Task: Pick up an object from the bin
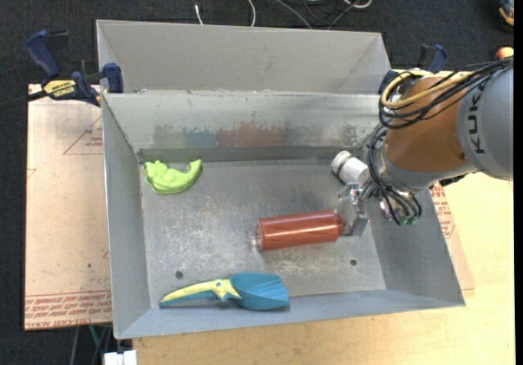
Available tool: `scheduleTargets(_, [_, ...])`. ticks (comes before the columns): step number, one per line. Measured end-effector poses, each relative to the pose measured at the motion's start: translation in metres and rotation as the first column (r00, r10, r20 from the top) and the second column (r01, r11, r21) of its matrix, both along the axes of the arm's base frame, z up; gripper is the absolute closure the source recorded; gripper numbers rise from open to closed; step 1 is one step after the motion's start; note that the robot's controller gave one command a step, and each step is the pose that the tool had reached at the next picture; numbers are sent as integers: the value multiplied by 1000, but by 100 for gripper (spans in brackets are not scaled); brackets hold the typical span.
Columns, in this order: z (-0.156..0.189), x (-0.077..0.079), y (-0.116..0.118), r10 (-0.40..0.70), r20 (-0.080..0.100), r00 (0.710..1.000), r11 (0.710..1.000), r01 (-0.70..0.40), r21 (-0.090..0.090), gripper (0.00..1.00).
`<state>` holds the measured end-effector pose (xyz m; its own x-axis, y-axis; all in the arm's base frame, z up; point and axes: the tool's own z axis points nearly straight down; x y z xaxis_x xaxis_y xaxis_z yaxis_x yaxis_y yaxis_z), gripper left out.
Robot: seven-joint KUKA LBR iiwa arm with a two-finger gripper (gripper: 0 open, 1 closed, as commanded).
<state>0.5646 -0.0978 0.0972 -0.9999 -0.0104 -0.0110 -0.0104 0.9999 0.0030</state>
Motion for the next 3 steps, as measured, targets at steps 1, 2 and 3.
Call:
scheduleTargets(1, [6,10,15,-16,0,1000,1000,16,-3,100])
scheduleTargets(2, [69,-54,27,70,1,998,998,-70,-3,100])
scheduleTargets(3, [6,52,62,66,9,998,998,-66,1,100])
